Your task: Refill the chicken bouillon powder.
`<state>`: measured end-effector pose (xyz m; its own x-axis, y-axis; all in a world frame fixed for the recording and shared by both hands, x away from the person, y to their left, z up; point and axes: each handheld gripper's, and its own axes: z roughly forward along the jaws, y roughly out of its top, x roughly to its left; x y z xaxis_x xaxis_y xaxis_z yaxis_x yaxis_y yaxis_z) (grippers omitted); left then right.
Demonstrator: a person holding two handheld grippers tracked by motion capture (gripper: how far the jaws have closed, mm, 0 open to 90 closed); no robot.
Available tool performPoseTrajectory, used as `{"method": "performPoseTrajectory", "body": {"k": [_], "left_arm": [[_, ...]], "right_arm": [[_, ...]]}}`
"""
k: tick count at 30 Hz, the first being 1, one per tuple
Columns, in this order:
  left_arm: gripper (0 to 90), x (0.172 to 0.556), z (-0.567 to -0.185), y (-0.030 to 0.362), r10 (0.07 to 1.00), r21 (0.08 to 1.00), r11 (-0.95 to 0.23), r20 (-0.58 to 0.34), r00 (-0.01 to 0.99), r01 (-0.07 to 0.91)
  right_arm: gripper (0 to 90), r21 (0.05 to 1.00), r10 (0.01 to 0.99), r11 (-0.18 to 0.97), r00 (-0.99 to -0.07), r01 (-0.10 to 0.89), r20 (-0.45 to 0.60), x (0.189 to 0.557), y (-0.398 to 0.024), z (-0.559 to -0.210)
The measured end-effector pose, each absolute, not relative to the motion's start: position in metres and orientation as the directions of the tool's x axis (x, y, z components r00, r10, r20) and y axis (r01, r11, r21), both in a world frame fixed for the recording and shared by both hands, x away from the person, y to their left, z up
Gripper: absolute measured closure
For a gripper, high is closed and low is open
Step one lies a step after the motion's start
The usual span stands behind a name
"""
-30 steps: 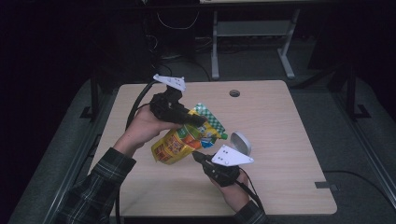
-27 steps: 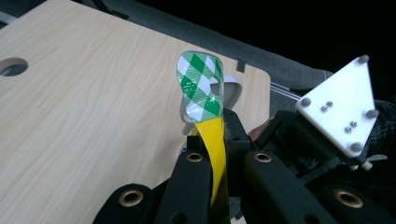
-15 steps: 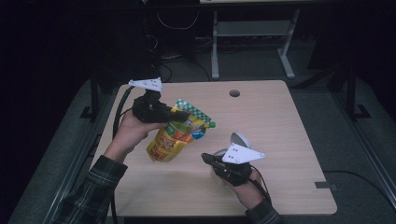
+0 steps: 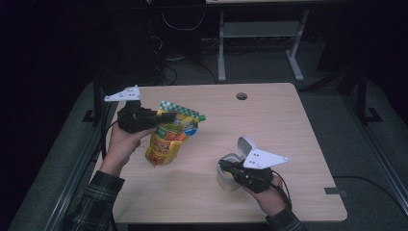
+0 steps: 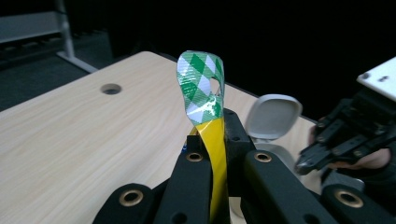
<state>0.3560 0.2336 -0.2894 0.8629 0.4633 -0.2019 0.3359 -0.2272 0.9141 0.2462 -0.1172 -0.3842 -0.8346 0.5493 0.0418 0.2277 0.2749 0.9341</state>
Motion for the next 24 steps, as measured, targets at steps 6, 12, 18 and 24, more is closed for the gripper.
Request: {"method": "performPoseTrajectory", "body": {"k": [6,12,18,24], "left_arm": [[90.0,0.358,-0.306,0.249,0.532,0.920,-0.205,-0.182,0.827,0.334],[89.9,0.365,-0.326,0.266,0.601,0.927,-0.174,-0.168,0.782,0.332],[89.9,0.372,-0.343,0.274,0.644,0.937,-0.148,-0.151,0.750,0.316],[89.9,0.375,-0.353,0.280,0.670,0.951,-0.104,-0.148,0.727,0.290]], "right_arm": [[90.0,0.927,0.540,0.289,-0.840,0.240,0.049,0.242,-0.127,-0.386],[90.0,0.924,0.532,0.295,-0.845,0.246,0.055,0.242,-0.139,-0.389],[89.8,0.924,0.531,0.284,-0.844,0.255,0.070,0.243,-0.149,-0.389],[89.8,0.926,0.542,0.275,-0.837,0.259,0.073,0.244,-0.154,-0.388]]}}
